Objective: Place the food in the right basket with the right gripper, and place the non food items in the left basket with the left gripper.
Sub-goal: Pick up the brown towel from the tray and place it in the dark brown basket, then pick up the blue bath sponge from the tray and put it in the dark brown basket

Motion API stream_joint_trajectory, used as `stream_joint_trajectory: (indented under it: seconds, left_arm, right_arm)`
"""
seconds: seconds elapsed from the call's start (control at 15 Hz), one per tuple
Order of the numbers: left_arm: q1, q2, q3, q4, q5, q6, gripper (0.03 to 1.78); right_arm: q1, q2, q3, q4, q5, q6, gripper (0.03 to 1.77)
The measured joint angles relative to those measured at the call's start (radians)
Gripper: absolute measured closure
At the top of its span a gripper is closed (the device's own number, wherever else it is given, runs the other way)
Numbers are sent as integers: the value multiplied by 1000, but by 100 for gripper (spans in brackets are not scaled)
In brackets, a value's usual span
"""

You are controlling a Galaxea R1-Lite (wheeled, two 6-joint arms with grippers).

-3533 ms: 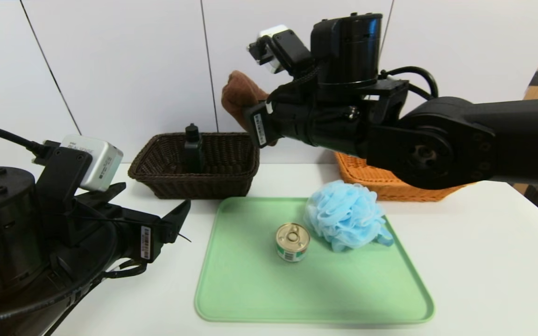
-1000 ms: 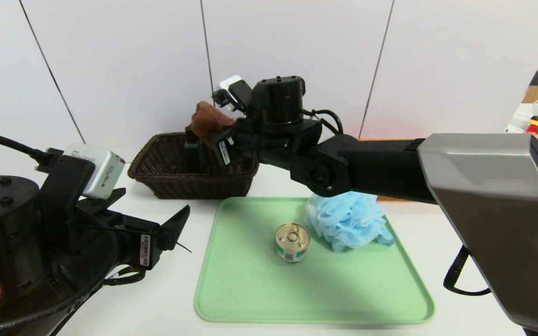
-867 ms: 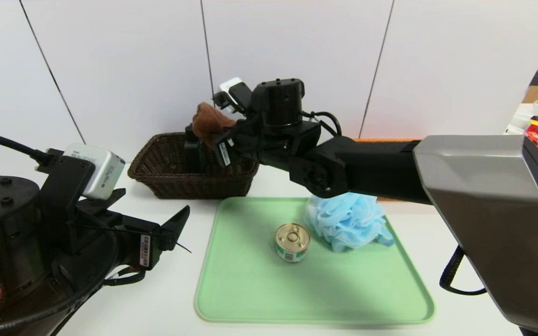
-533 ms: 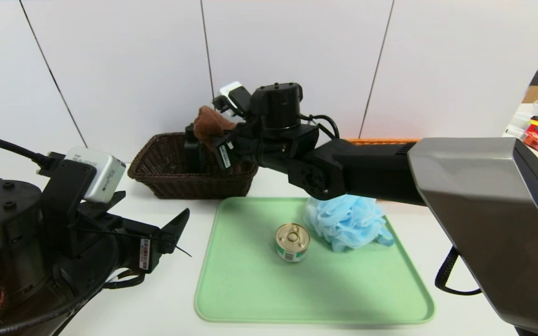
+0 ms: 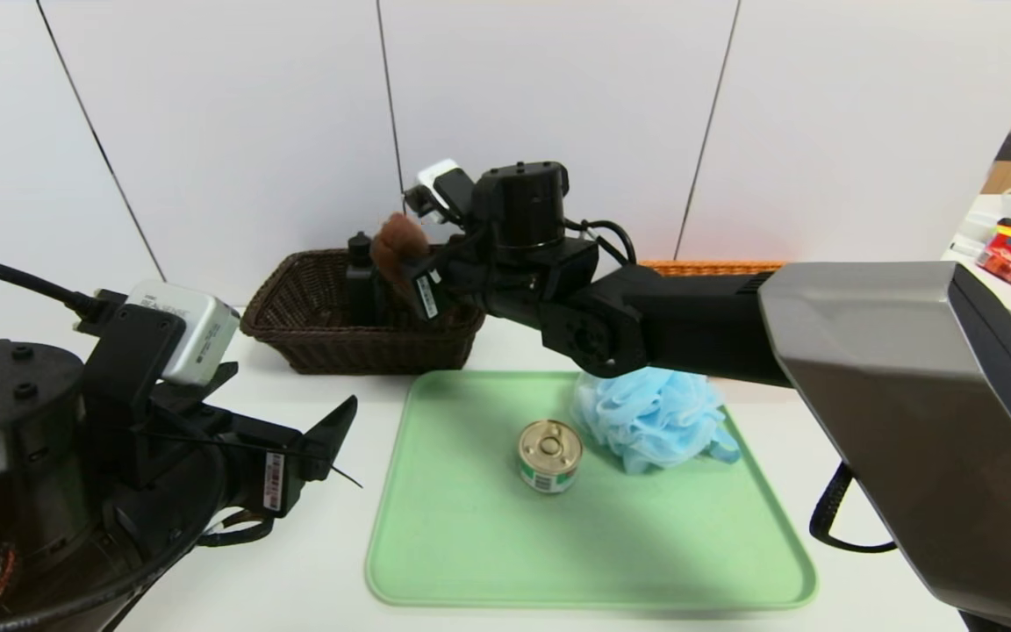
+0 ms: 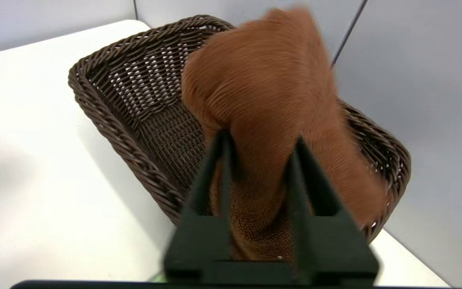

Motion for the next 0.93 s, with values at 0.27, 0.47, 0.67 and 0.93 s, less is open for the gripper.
stream_joint_trajectory:
  seconds: [0.27,0.47,0.67,0.93]
  left_arm:
    - [-1,4,-1,0,0,0,12]
    - [1,6,-1,0,0,0,12]
    - [0,10,-4,0,0,-1,12]
    - [1,14,-3,-7,0,-4,12]
  right_arm:
    - [0,6,0,-7,1,0,78]
    - [0,7,0,-7,2,-1,55]
    - [-1,-5,2,-6,-1,0,40]
    - [-3,-100,41,20,3,-6,28]
